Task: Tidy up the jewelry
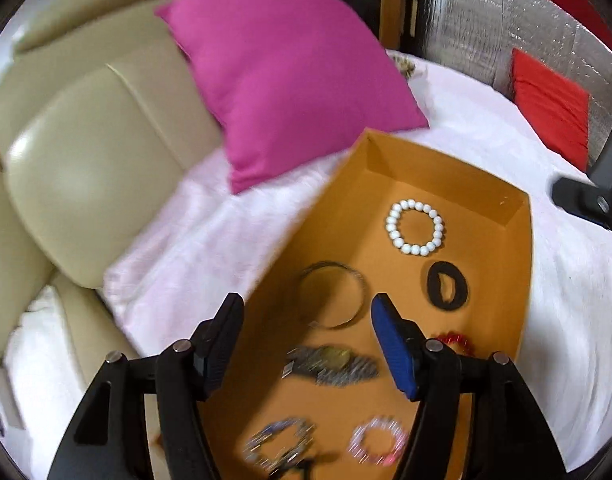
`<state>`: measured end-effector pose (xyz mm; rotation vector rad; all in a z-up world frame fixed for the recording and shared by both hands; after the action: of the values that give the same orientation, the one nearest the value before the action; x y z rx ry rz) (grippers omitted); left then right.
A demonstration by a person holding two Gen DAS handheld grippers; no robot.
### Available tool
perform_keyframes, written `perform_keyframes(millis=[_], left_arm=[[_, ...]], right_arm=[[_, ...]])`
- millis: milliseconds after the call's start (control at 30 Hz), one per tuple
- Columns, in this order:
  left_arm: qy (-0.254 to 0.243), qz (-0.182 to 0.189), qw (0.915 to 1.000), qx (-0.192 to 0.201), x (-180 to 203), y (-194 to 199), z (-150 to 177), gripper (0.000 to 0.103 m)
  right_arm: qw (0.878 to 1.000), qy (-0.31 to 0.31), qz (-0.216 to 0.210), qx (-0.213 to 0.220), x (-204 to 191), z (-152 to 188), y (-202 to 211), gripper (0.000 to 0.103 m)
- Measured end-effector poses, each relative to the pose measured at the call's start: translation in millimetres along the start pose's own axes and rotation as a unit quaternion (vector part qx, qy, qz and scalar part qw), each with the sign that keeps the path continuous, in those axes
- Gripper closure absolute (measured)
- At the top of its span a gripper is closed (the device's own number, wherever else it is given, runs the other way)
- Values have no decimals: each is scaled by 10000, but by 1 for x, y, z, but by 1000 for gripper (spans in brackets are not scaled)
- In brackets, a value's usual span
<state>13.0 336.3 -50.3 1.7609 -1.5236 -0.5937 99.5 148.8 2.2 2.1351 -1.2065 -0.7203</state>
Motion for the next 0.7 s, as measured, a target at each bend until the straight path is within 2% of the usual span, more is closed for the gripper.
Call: perform_keyframes(millis=[133, 267, 367, 533, 567, 633, 700], left_arm=[[-110, -341, 9986, 392, -12, 55, 17, 30], [2, -690, 9944, 796, -19, 108, 33, 21], [-17, -1028, 9893, 1038, -16, 141, 45, 21], [-259, -1725, 9782, 1128, -7, 184, 64, 20], [-412, -1891, 9732, 1244, -2, 196, 67, 20], [-591, -1970, 9686, 1399, 10, 213, 73, 20], [-618, -1707, 9726, 1450, 21, 227, 78, 20]], right_arm=[[9989, 448, -27, 154, -6, 28, 47, 37], [9950, 944, -30, 327, -28, 59, 88, 37], [9917, 1201, -3, 457, -44, 80, 116, 37], [9924, 1088, 4, 579, -58, 106, 156, 37], [9929, 1028, 18, 597, -60, 109, 164, 37], [9939, 923, 14, 597, -63, 113, 178, 37], [9947, 849, 87, 577, -66, 117, 189, 37]])
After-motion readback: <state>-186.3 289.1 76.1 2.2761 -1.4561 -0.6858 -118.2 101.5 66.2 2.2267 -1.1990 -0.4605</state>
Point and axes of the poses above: each gripper's, at about its wrist camera, not at the fingertips, and y roughly against the way its jaws point, x to its right, z to its underside, the point moved 6 cm from there along -y, roughly the way its jaws point, and after that the axes turned 11 degrees about z, right-handed, at the moved point
